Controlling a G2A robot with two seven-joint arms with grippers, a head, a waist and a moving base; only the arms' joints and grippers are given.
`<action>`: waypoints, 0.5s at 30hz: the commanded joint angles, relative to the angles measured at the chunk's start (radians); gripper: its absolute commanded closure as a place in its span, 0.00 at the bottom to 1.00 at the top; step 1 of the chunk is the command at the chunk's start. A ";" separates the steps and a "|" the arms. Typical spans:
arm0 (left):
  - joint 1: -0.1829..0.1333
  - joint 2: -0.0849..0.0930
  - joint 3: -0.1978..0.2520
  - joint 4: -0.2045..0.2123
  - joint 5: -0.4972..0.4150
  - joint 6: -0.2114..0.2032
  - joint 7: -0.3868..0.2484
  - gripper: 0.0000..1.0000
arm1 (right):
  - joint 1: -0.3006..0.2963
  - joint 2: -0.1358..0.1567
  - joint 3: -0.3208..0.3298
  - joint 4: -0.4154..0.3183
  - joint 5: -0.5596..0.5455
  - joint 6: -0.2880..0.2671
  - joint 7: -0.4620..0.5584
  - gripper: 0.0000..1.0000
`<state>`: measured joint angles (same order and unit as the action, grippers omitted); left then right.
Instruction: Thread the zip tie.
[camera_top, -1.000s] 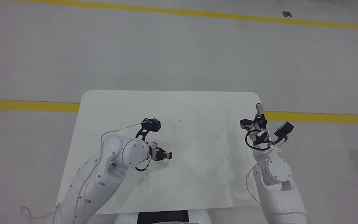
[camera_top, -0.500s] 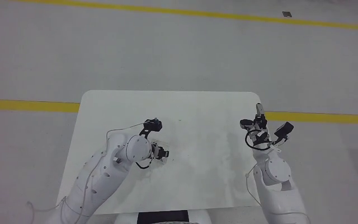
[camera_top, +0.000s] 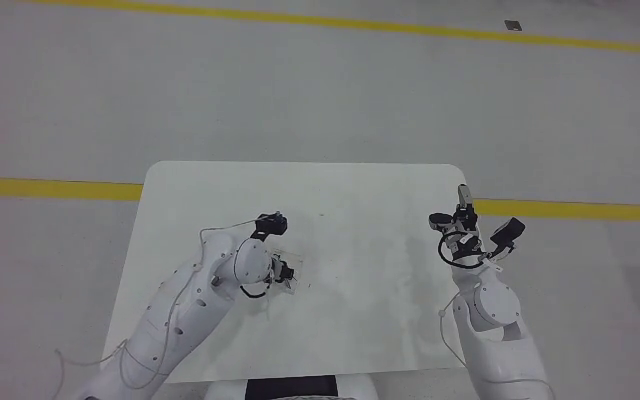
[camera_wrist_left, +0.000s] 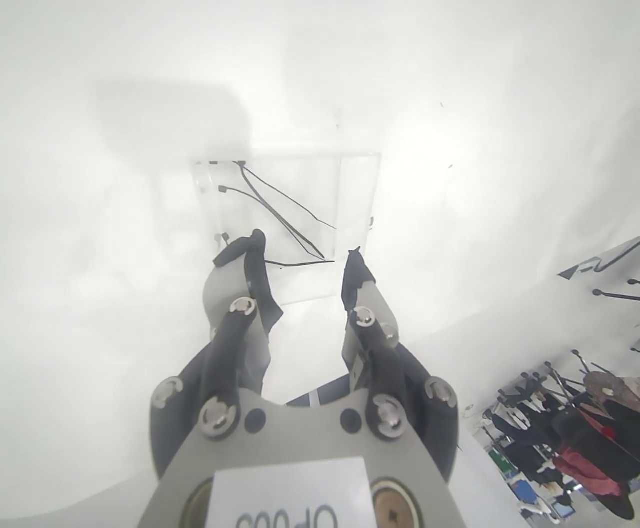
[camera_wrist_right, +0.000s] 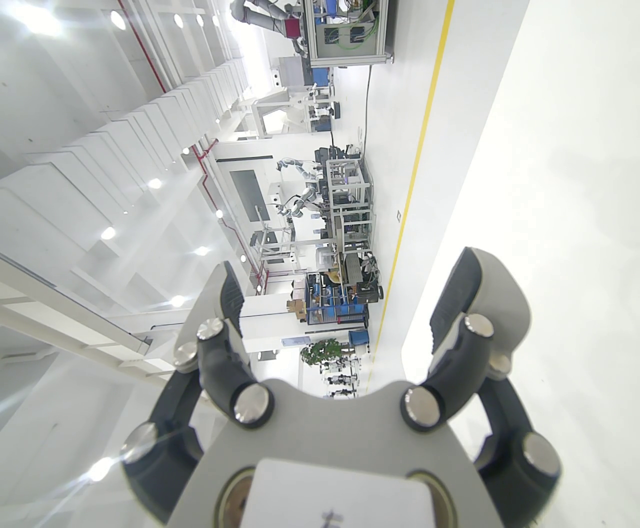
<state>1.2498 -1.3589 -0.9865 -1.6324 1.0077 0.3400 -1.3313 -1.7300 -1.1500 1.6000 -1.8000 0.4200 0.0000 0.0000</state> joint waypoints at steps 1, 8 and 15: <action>-0.001 -0.001 -0.002 0.002 0.026 0.000 0.002 0.67 | 0.000 0.000 0.000 0.000 0.000 0.000 0.000 0.00; 0.003 -0.010 -0.009 -0.004 0.097 0.000 0.003 0.64 | 0.000 0.000 0.000 0.000 0.000 0.000 0.000 0.00; 0.012 -0.026 -0.028 -0.018 0.147 0.000 0.003 0.65 | 0.000 0.000 0.000 0.000 0.000 0.000 0.000 0.00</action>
<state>1.2603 -1.3826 -1.0102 -1.6456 1.1585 0.3400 -1.3247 -1.7300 -1.1500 1.6000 -1.8000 0.4200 0.0000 0.0000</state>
